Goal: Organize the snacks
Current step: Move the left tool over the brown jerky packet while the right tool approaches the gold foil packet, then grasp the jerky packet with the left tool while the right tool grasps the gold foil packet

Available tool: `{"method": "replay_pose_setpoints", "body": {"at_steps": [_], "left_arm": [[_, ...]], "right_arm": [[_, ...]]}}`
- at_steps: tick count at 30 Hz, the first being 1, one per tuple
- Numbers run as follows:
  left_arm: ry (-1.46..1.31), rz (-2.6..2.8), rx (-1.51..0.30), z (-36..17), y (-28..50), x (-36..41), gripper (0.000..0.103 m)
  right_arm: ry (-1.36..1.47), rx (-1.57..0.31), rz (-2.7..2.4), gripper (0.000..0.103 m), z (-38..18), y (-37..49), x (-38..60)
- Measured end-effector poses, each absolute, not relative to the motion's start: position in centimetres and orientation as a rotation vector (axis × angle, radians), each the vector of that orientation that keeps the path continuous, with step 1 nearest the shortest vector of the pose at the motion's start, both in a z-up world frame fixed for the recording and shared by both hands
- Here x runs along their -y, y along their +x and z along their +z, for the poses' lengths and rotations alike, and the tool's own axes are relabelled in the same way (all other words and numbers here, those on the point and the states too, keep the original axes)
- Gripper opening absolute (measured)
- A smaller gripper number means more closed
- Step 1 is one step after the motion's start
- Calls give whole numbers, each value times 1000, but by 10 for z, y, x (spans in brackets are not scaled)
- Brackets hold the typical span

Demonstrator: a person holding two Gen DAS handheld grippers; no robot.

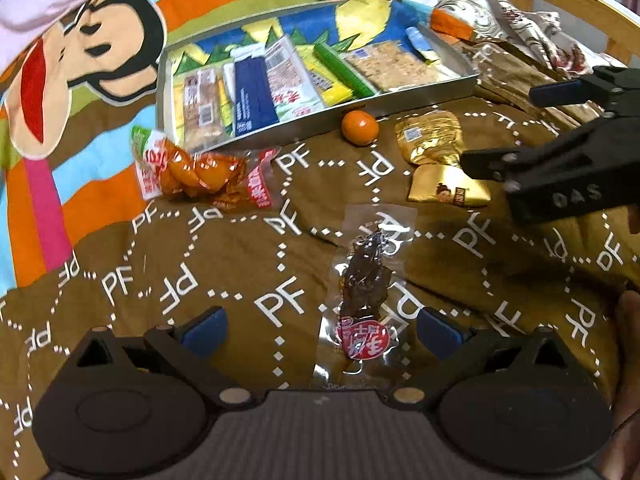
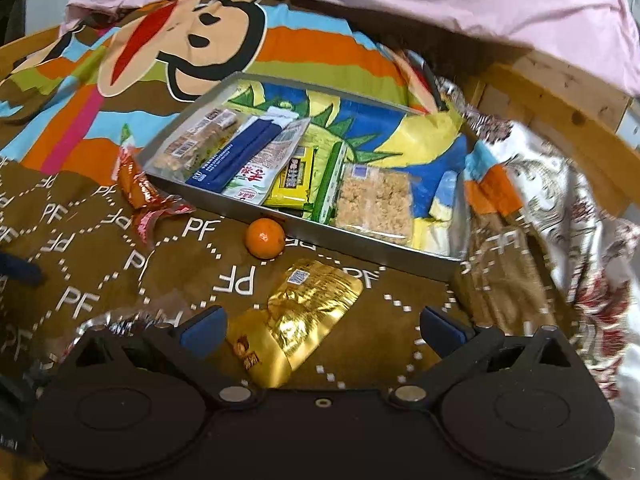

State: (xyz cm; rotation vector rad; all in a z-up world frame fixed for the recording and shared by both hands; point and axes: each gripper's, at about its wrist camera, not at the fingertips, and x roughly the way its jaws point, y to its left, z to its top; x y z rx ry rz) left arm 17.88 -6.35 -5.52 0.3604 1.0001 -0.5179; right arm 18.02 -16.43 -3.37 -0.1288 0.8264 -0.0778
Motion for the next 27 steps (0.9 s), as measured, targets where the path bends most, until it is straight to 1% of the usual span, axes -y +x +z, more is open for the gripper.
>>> {"method": "replay_pose_setpoints", "body": {"at_steps": [6, 15, 16, 18, 19, 20, 21, 23, 24, 26, 27], "left_arm": [[328, -502, -1056, -63, 187, 62, 102], [342, -541, -1058, -69, 189, 67, 102], [338, -544, -1058, -70, 189, 66, 101], [328, -549, -1063, -71, 191, 65, 96], [321, -550, -1067, -71, 192, 64, 93], [313, -549, -1069, -71, 193, 63, 92], [302, -551, -1071, -70, 194, 62, 89], [282, -558, -1073, -68, 195, 59, 82], [278, -560, -1073, -68, 195, 58, 77], [272, -570, -1072, -67, 194, 58, 70], [269, -575, -1073, -67, 194, 58, 65]], "right_arm": [[-81, -861, -29, 102, -52, 205, 163], [-9, -943, -56, 102, -77, 222, 167], [-6, -942, -57, 101, -79, 222, 167], [-6, -939, -54, 98, -79, 221, 166], [-6, -934, -47, 93, -78, 220, 166], [-8, -931, -43, 87, -77, 220, 165], [-11, -928, -43, 84, -75, 219, 165], [-16, -930, -48, 77, -73, 218, 165], [-14, -930, -48, 76, -72, 217, 166], [-11, -929, -49, 70, -70, 215, 167], [-12, -930, -51, 69, -69, 214, 167]]}}
